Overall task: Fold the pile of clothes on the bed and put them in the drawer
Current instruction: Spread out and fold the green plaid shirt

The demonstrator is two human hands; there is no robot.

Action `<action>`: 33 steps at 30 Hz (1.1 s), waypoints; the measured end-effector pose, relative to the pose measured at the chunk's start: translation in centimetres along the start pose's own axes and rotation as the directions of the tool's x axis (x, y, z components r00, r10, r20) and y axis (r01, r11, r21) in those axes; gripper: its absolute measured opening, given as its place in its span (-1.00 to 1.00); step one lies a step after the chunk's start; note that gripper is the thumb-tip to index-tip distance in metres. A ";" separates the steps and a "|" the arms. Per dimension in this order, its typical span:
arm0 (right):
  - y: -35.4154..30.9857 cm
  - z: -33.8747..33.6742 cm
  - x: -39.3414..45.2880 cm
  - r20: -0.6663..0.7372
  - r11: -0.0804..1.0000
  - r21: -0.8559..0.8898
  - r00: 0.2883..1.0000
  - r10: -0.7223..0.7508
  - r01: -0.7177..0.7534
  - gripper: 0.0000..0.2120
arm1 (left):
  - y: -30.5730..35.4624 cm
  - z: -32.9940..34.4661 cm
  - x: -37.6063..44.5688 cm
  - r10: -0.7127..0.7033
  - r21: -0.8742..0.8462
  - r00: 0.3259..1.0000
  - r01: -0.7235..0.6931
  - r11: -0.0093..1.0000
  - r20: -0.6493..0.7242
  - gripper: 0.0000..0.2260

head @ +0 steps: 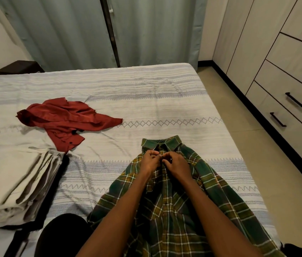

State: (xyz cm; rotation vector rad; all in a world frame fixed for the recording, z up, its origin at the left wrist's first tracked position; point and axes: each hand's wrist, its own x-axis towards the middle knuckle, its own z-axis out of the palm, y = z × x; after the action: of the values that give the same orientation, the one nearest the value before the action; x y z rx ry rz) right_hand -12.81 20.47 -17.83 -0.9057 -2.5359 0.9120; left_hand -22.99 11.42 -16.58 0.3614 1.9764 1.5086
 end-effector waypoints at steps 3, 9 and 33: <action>-0.4 -0.2 0.2 0.003 1.000 -0.006 1.000 -0.027 0.027 -0.80 | -0.3 0.0 -0.2 0.084 0.076 0.996 -0.083 0.994 -0.011 -0.83; 0.5 -0.7 0.6 0.013 0.995 0.037 0.995 -0.098 0.097 -0.83 | -0.6 0.0 -0.4 0.072 0.064 0.997 -0.070 0.995 -0.027 -0.88; -1.3 1.7 -10.6 -0.115 0.851 -0.500 0.986 0.117 -0.160 -0.75 | -5.3 -3.2 -6.7 0.383 0.775 0.916 -0.329 0.539 0.123 -0.80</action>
State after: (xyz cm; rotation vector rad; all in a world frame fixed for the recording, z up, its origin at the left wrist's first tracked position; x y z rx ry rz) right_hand -6.19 12.00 -18.92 -1.2564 -2.7119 0.2131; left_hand -19.04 3.60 -19.03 1.1677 2.6607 0.7278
